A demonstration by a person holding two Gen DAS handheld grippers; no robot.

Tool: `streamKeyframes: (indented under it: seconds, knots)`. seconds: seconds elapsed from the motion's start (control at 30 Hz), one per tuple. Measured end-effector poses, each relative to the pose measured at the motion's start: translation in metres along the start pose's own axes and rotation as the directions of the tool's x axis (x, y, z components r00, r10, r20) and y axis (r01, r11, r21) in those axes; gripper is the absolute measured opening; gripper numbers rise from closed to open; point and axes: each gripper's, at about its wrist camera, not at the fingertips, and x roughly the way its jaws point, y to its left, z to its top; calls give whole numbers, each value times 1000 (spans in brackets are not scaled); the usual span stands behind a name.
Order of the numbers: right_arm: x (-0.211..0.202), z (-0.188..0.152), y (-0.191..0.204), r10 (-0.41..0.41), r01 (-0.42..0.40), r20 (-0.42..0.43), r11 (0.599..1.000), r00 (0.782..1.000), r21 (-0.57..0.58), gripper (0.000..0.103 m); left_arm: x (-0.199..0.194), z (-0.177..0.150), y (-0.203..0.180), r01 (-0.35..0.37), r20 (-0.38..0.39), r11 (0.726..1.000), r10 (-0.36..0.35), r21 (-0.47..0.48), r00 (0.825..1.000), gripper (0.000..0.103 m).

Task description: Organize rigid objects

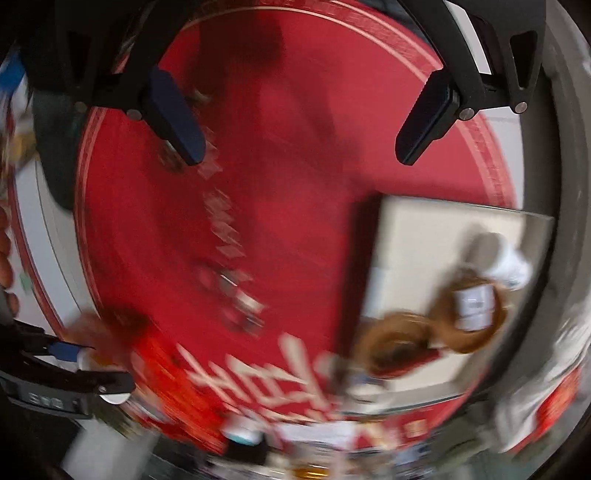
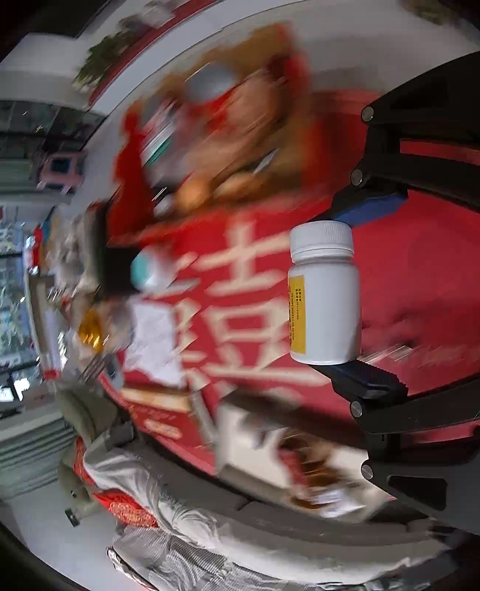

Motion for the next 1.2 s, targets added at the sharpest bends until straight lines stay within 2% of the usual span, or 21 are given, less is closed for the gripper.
streamKeyframes:
  seconds: [0.1,0.17,0.3,0.47,0.63,0.73,0.77,0.83,0.87,0.9,0.93,0.97,1.03,1.1,1.2]
  knots:
    - [-13,-47,-32,-27,30,-51,998,998,62,66,14,-9,-32,5,-34,997,-2,81,999,103]
    - [-16,-75,-47,-23,33,-87,994,996,107,66,22,-14,-52,-17,-43,992,23,123,999,103]
    - [-18,-105,-58,-1,16,-106,990,994,144,66,31,-15,-76,-75,-9,983,78,166,997,103]
    - [-24,-120,-60,24,-10,-97,990,995,140,66,50,-14,-94,-101,-24,977,107,188,994,103]
    - [-26,-128,-62,46,-31,-95,988,994,153,66,55,-12,-81,-38,-61,993,45,114,997,103]
    - [-24,-130,-61,50,-34,-103,988,993,153,66,55,-12,-81,-44,-74,993,53,113,996,103]
    - [-24,-132,-61,54,-37,-103,987,993,155,66,54,-13,-81,-41,-73,993,49,109,996,100]
    - [-25,-133,-60,54,-37,-106,987,993,157,66,48,-16,-85,-35,-57,992,42,124,997,89]
    - [-26,-133,-58,56,-39,-104,987,993,153,66,42,-20,-88,-31,-46,990,38,136,998,72]
    - [-27,-133,-57,56,-40,-102,988,993,150,66,36,-23,-91,-27,-32,989,32,148,999,47]
    - [-27,-133,-57,58,-43,-102,988,993,148,66,33,-23,-91,-26,-28,988,31,152,999,33]
    - [-27,-133,-56,63,-47,-104,988,993,148,66,32,-23,-89,-26,-36,989,31,144,999,25]
    - [-26,-133,-54,71,-55,-106,988,992,144,66,31,-24,-81,-15,-40,995,19,101,999,25]
    - [-27,-134,-50,74,-60,-107,990,992,126,66,29,-25,-69,-47,-41,998,50,51,998,26]
    - [-29,-135,-43,69,-60,-100,994,993,93,66,15,-24,-53,-51,-10,999,51,-11,999,26]
